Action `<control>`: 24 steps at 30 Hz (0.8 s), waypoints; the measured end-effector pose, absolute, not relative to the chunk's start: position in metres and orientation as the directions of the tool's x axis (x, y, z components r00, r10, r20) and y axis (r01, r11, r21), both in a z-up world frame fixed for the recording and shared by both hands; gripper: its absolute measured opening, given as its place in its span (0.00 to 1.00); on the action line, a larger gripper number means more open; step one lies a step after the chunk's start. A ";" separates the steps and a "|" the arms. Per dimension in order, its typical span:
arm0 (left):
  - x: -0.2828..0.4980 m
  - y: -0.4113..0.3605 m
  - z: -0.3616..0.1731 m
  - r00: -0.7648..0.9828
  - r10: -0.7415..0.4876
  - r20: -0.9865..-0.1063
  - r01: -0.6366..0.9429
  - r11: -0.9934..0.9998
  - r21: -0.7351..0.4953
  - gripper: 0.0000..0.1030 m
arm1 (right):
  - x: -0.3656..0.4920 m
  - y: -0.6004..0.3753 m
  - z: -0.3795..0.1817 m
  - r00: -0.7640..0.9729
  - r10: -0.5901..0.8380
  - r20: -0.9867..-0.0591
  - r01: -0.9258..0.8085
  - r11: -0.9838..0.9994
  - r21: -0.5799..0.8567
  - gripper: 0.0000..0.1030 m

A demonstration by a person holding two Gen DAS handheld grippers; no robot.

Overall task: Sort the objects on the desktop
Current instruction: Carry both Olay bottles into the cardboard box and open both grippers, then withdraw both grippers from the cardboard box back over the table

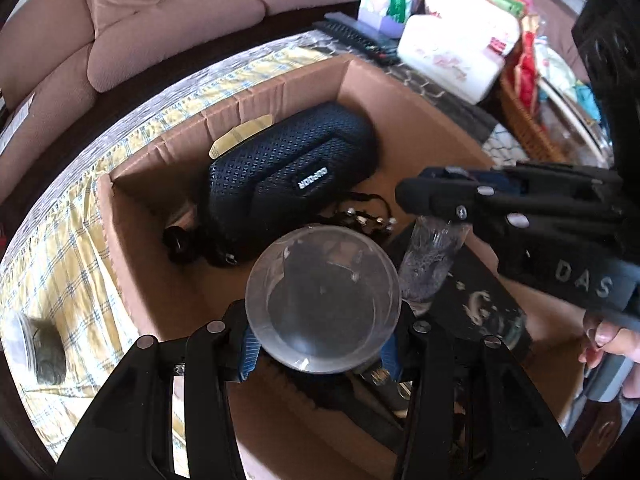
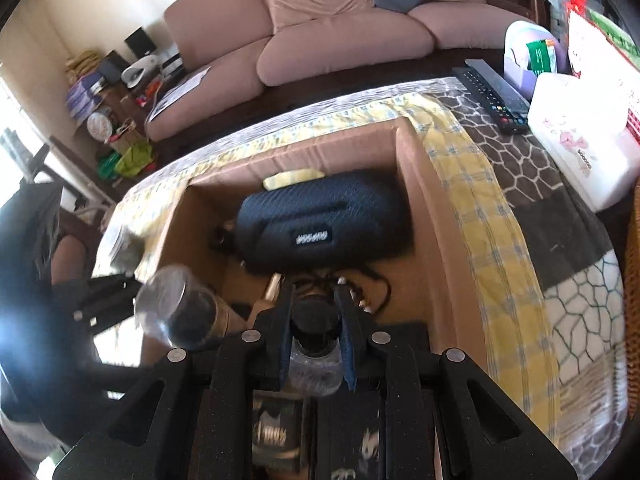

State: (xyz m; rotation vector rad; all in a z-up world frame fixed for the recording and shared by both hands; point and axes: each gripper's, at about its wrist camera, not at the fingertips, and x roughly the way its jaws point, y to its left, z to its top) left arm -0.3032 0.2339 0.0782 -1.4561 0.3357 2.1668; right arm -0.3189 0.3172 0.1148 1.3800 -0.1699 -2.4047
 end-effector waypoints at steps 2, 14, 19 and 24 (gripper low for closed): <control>-0.307 0.234 0.075 -0.310 0.264 -0.913 -0.524 -0.849 -0.068 0.45 | -0.326 0.317 0.111 -0.463 -0.341 -0.818 0.237 -0.937 0.257 0.24; -0.271 0.182 0.133 -0.447 0.397 -0.801 -0.474 -0.865 -0.164 0.98 | -0.278 0.329 0.149 -0.583 -0.377 -0.720 0.251 -0.926 0.282 0.72; -0.221 0.135 0.155 -0.502 0.419 -0.757 -0.439 -0.877 -0.194 1.00 | -0.230 0.314 0.171 -0.611 -0.398 -0.684 0.310 -0.916 0.256 0.80; -0.161 0.083 0.150 -0.532 0.361 -0.766 -0.384 -0.909 -0.162 1.00 | -0.174 0.293 0.184 -0.639 -0.443 -0.629 0.348 -0.896 0.278 0.94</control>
